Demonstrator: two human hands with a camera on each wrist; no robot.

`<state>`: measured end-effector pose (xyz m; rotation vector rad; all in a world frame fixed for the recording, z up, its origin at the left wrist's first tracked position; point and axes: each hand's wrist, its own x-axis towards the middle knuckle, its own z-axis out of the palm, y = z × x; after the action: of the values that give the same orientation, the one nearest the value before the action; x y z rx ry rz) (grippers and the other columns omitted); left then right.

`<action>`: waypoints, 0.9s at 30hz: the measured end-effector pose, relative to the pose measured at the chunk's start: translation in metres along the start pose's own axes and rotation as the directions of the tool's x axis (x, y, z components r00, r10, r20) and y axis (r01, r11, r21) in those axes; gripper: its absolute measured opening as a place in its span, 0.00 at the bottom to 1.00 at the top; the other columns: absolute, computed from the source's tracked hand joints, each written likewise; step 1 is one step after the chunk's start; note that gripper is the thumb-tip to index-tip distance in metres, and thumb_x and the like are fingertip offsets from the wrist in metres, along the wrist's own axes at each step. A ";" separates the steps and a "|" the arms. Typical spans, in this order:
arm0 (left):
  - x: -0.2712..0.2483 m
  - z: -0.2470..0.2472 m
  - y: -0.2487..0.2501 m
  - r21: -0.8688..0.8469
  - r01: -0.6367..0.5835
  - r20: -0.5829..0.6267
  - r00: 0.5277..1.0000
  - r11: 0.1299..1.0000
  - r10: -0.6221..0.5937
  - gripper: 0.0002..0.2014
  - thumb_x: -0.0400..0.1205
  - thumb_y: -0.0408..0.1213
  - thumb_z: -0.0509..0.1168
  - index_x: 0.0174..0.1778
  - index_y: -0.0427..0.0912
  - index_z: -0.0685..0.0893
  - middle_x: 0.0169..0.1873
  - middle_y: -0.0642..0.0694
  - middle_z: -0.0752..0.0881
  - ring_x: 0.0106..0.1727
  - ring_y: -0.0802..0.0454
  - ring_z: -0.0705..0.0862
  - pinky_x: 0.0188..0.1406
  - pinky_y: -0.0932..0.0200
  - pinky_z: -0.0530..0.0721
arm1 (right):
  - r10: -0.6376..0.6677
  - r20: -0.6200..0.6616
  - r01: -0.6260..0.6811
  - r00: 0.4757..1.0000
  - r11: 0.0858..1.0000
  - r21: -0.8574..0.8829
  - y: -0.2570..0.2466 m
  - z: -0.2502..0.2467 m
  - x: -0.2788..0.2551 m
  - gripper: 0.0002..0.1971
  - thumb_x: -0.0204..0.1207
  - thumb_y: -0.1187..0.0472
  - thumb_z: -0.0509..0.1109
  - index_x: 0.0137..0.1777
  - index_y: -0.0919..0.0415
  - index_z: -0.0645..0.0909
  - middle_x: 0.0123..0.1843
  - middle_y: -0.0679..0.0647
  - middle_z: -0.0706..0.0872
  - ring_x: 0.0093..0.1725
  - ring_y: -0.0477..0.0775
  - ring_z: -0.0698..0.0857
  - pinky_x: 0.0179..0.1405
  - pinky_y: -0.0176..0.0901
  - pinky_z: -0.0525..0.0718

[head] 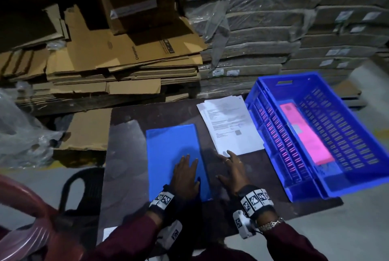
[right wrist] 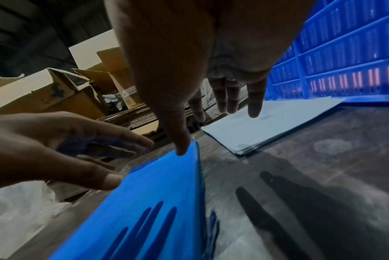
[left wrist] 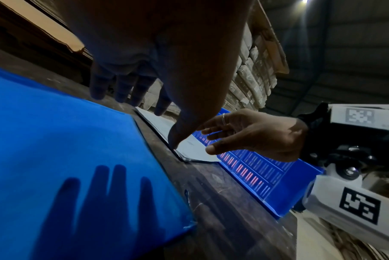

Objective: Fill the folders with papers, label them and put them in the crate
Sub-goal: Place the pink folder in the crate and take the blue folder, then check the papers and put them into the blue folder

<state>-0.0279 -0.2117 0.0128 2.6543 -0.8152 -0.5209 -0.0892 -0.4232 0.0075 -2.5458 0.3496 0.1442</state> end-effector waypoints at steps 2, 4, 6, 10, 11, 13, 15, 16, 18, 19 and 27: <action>0.014 0.001 0.015 -0.037 0.007 -0.014 1.000 0.999 -0.007 0.37 0.79 0.46 0.62 0.84 0.38 0.60 0.83 0.31 0.54 0.84 0.32 0.56 0.82 0.42 0.57 | 0.003 -0.021 -0.004 1.000 1.000 -0.017 0.016 -0.013 0.017 0.37 0.67 0.57 0.82 0.78 0.55 0.74 0.82 0.62 0.65 0.81 0.64 0.67 0.78 0.50 0.67; 0.028 0.000 0.034 -0.051 0.046 0.004 0.999 0.998 -0.046 0.37 0.78 0.48 0.59 0.84 0.38 0.61 0.82 0.30 0.57 0.83 0.33 0.60 0.80 0.45 0.62 | 0.041 -0.025 -0.040 0.999 0.999 0.015 0.034 -0.024 0.034 0.35 0.68 0.56 0.81 0.76 0.59 0.77 0.80 0.65 0.69 0.80 0.67 0.68 0.78 0.52 0.67; 0.048 -0.003 0.050 -0.089 0.081 -0.049 0.995 0.993 -0.086 0.32 0.77 0.47 0.59 0.77 0.35 0.73 0.75 0.29 0.72 0.73 0.32 0.76 0.68 0.45 0.78 | 0.066 -0.047 -0.063 0.997 0.997 0.051 0.055 -0.034 0.049 0.32 0.71 0.53 0.78 0.75 0.60 0.77 0.80 0.65 0.69 0.79 0.67 0.68 0.76 0.54 0.68; 0.092 -0.006 0.071 -0.145 0.168 0.054 0.985 0.975 -0.162 0.26 0.76 0.40 0.71 0.71 0.38 0.77 0.67 0.38 0.79 0.67 0.40 0.79 0.63 0.56 0.75 | 0.169 -0.051 -0.166 0.984 0.985 0.048 0.097 -0.050 0.082 0.31 0.75 0.51 0.76 0.77 0.57 0.74 0.81 0.60 0.67 0.81 0.63 0.66 0.76 0.53 0.68; 0.103 -0.006 0.075 -0.154 0.196 0.067 0.980 0.968 -0.188 0.27 0.76 0.41 0.71 0.71 0.38 0.77 0.67 0.38 0.78 0.67 0.41 0.78 0.64 0.56 0.75 | 0.188 -0.047 -0.187 0.981 0.982 0.033 0.107 -0.052 0.092 0.32 0.75 0.50 0.75 0.78 0.57 0.73 0.81 0.60 0.67 0.81 0.62 0.65 0.77 0.54 0.68; 0.121 0.000 0.085 -0.192 0.251 0.056 0.968 0.949 -0.245 0.29 0.74 0.44 0.68 0.71 0.40 0.76 0.67 0.39 0.78 0.68 0.42 0.77 0.64 0.55 0.75 | 0.220 -0.013 -0.220 0.975 0.975 0.018 0.123 -0.053 0.108 0.34 0.76 0.49 0.74 0.80 0.58 0.69 0.83 0.62 0.65 0.83 0.63 0.62 0.80 0.55 0.63; 0.138 0.008 0.094 -0.217 0.301 0.038 0.953 0.928 -0.301 0.32 0.73 0.43 0.68 0.75 0.44 0.72 0.68 0.42 0.77 0.71 0.43 0.75 0.65 0.54 0.76 | 0.273 0.012 -0.273 0.962 0.961 0.035 0.131 -0.053 0.120 0.35 0.78 0.51 0.72 0.82 0.59 0.66 0.85 0.63 0.60 0.84 0.64 0.59 0.81 0.54 0.60; 0.146 0.014 0.097 -0.220 0.315 0.032 0.948 0.923 -0.316 0.34 0.73 0.42 0.69 0.77 0.45 0.70 0.68 0.42 0.76 0.73 0.43 0.73 0.67 0.52 0.75 | 0.294 0.006 -0.294 0.956 0.955 0.046 0.133 -0.054 0.125 0.34 0.78 0.52 0.72 0.82 0.60 0.65 0.86 0.63 0.59 0.84 0.65 0.59 0.81 0.54 0.60; 0.162 0.021 0.099 -0.220 0.326 0.062 0.945 0.919 -0.321 0.40 0.73 0.40 0.71 0.81 0.44 0.63 0.72 0.39 0.72 0.76 0.41 0.69 0.71 0.49 0.73 | 0.310 -0.014 -0.309 0.951 0.949 0.057 0.135 -0.054 0.132 0.34 0.78 0.53 0.73 0.82 0.59 0.67 0.86 0.64 0.58 0.84 0.65 0.58 0.81 0.54 0.61; 0.168 0.023 0.099 -0.242 0.340 0.100 0.941 0.909 -0.325 0.43 0.73 0.40 0.71 0.83 0.44 0.59 0.75 0.38 0.69 0.78 0.39 0.66 0.74 0.47 0.71 | 0.308 -0.021 -0.306 0.951 0.951 0.051 0.136 -0.052 0.135 0.33 0.78 0.53 0.73 0.82 0.59 0.67 0.85 0.64 0.59 0.84 0.65 0.59 0.80 0.55 0.62; 0.185 0.026 0.100 -0.493 0.395 0.020 0.896 0.775 -0.443 0.40 0.72 0.38 0.75 0.80 0.46 0.65 0.76 0.41 0.69 0.77 0.44 0.68 0.76 0.52 0.70 | 0.254 -0.103 -0.244 0.962 0.964 0.102 0.141 -0.045 0.136 0.28 0.73 0.63 0.76 0.74 0.61 0.76 0.75 0.64 0.72 0.73 0.69 0.73 0.71 0.60 0.73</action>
<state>0.0566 -0.4032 -0.0162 2.3416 -0.0214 -0.6015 0.0033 -0.5908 -0.0516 -2.4198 0.7066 0.0744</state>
